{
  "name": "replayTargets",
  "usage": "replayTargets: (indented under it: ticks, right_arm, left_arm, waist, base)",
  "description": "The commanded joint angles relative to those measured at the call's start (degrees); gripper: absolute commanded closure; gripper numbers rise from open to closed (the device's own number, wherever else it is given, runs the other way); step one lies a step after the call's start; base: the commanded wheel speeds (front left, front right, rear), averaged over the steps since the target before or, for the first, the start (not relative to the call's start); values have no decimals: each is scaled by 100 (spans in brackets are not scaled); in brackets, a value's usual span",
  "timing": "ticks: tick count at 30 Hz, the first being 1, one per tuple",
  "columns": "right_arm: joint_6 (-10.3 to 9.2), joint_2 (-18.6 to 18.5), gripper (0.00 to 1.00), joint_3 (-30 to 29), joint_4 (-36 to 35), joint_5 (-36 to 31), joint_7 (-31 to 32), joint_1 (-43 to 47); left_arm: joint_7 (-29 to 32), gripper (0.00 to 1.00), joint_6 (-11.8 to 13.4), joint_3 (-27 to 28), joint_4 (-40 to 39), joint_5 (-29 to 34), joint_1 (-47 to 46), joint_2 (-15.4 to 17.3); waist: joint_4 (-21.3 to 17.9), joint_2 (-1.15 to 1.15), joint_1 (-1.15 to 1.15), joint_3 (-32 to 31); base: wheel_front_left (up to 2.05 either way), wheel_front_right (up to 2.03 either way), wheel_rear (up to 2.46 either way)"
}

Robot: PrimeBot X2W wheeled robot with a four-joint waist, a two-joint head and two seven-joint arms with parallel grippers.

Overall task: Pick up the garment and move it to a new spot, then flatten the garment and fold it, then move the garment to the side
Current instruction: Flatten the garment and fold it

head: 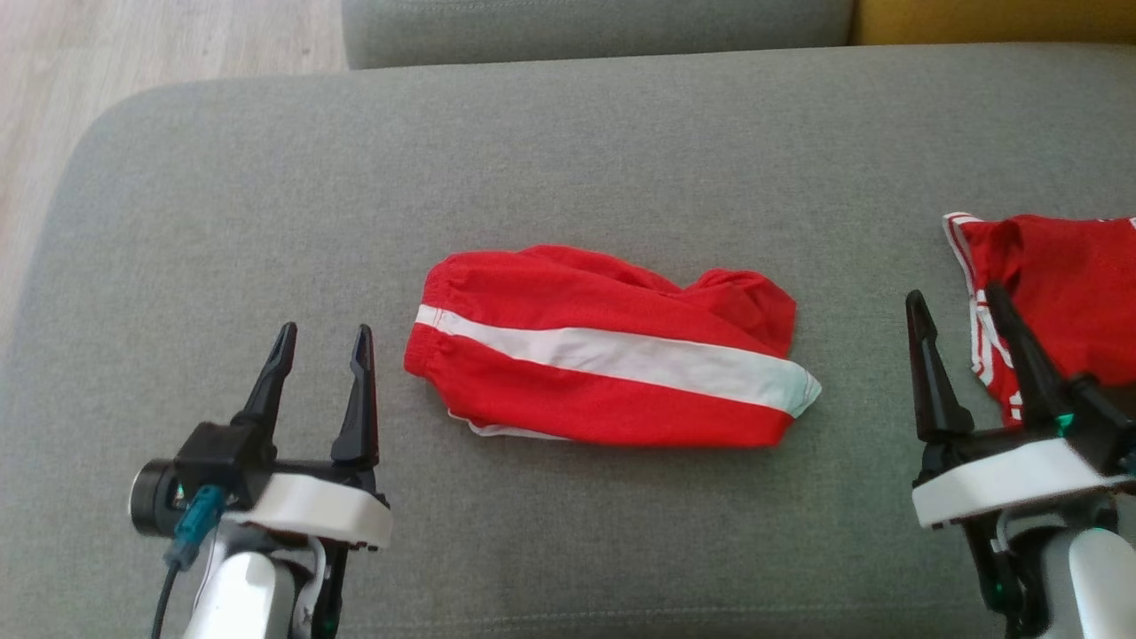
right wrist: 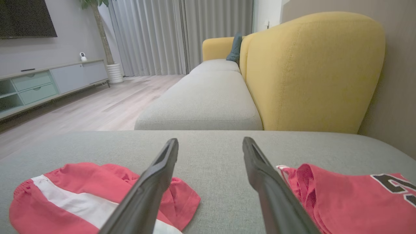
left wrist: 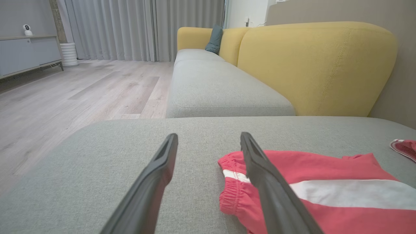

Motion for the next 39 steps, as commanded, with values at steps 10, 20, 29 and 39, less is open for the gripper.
replayTargets:
  ticks: [10, 20, 29, 39]
  right_arm:
    - [-5, 77, 0, 139, -641, -118, 235, 247]
    - [-5, 101, 0, 153, -626, -98, 252, 196]
    - [-5, 110, 0, 249, -597, -87, 327, 73]
    - [-5, 161, 0, 302, -459, -45, 322, -64]
  left_arm:
    - [-32, 0, 27, 167, -122, 81, -138, 176]
    - [151, 0, -19, 61, -68, 49, -301, 221]
    - [1346, 0, -425, -309, 173, -199, -1088, 135]
    - [3001, 0, -685, -544, 952, -515, -2066, 189]
  waist:
    - [-54, 0, 0, -8]
    - [-17, 0, 0, 78]
    - [-59, 0, 0, 291]
    - [-281, 0, 0, 561]
  base:
    - [0, 0, 0]
    - [0, 0, 0]
    - [0, 0, 0]
    - [0, 0, 0]
